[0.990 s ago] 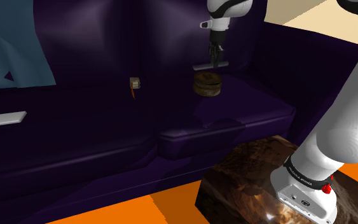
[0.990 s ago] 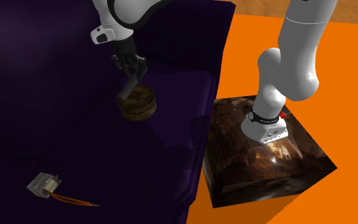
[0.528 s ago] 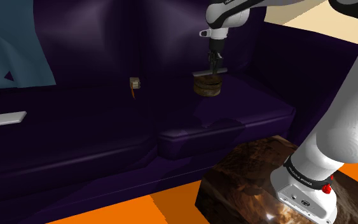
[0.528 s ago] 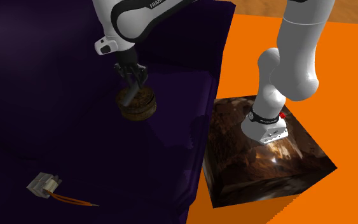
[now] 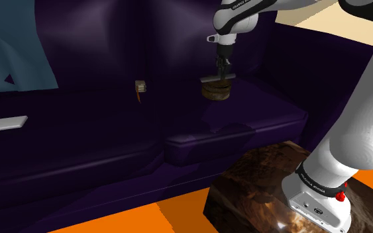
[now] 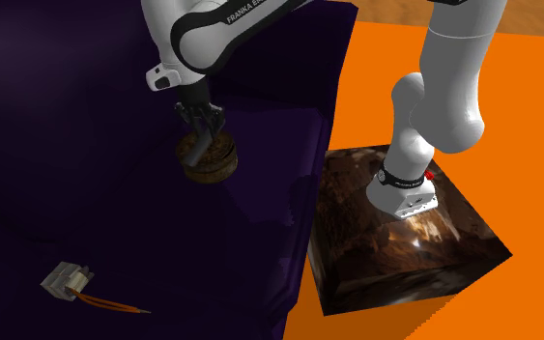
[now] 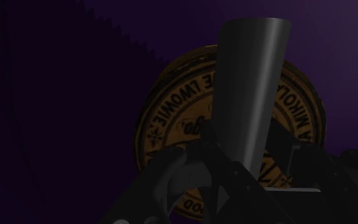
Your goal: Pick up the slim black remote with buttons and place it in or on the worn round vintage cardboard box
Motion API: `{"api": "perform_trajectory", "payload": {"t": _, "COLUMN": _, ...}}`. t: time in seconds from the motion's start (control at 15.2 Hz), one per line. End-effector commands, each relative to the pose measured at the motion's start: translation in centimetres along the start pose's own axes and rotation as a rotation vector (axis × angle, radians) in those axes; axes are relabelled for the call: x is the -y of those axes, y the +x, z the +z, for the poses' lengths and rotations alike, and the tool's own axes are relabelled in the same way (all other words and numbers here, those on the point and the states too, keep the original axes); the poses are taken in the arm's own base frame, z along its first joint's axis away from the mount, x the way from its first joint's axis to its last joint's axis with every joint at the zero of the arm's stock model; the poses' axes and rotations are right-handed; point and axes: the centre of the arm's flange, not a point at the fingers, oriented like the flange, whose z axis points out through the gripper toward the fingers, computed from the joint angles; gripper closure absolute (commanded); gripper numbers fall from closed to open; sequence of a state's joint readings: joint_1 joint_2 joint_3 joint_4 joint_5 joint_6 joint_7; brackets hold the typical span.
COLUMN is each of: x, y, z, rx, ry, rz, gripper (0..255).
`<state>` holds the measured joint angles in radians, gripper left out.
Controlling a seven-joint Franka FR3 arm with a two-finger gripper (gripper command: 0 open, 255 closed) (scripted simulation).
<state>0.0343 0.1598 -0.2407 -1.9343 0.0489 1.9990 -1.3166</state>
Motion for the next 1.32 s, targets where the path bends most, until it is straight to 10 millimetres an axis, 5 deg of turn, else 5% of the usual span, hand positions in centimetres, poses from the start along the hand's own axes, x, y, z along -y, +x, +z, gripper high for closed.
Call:
{"api": "perform_trajectory", "payload": {"t": 0.0, "x": 0.0, "y": 0.0, "z": 0.0, "rx": 0.000, "ry": 0.001, "rz": 0.000, "gripper": 255}}
{"api": "perform_trajectory", "payload": {"t": 0.07, "x": 0.0, "y": 0.0, "z": 0.0, "rx": 0.000, "ry": 0.001, "rz": 0.000, "gripper": 255}}
{"api": "perform_trajectory", "payload": {"t": 0.13, "x": 0.0, "y": 0.0, "z": 0.0, "rx": 0.000, "ry": 0.001, "rz": 0.000, "gripper": 0}}
{"api": "perform_trajectory", "payload": {"t": 0.46, "x": 0.0, "y": 0.0, "z": 0.0, "rx": 0.000, "ry": 0.001, "rz": 0.000, "gripper": 0}}
{"api": "perform_trajectory", "payload": {"t": 0.73, "x": 0.0, "y": 0.0, "z": -5.0, "rx": 0.000, "ry": 0.001, "rz": 0.000, "gripper": 0}}
{"api": "perform_trajectory", "payload": {"t": 1.25, "x": 0.0, "y": 0.0, "z": -5.0, "rx": 0.000, "ry": 0.001, "rz": 0.000, "gripper": 0}}
